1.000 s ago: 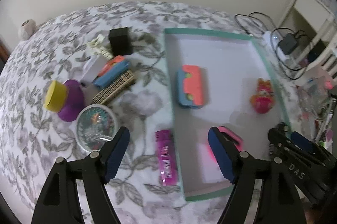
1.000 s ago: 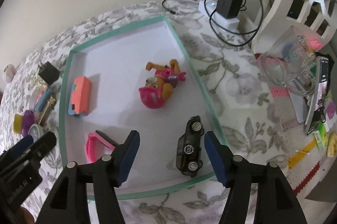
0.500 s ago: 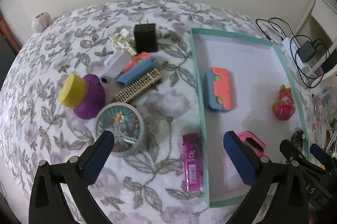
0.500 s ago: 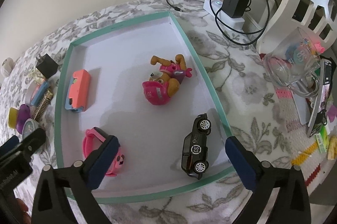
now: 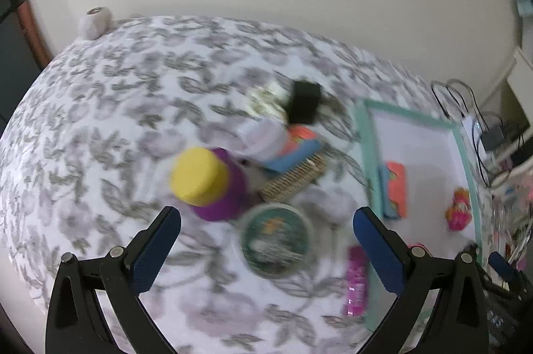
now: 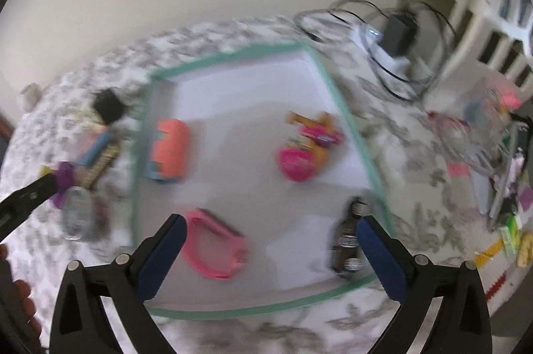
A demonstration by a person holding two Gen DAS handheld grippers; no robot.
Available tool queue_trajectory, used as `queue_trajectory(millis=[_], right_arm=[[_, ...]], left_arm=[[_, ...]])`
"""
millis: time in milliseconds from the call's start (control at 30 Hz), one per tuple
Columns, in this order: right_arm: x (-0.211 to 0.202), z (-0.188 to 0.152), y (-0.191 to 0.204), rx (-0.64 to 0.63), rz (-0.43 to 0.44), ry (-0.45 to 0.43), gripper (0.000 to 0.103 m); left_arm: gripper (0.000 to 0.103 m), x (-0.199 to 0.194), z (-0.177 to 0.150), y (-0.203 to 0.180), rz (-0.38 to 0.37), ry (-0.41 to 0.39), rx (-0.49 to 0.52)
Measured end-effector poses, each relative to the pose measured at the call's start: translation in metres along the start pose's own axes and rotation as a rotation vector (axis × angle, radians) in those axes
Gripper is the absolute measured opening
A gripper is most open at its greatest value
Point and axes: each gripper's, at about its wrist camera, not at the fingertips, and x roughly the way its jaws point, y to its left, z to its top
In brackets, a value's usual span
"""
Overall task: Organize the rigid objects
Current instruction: 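Move both tools back toward the remaining toys beside the box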
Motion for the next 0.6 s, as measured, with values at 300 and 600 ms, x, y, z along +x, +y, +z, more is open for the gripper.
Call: queue_trajectory(millis=[300, 600], right_arm=[[0.013, -0.008, 0.080, -0.129, 0.154, 0.054, 0.103], [0.033, -0.023, 0.117, -0.138, 0.282, 0.142, 0.102]], left_arm=[[0.103, -0.014, 0.009, 0.086, 0.115, -0.012, -0.112], [0.103, -0.011, 0.007, 0.124, 0.114, 0.005, -0.197]])
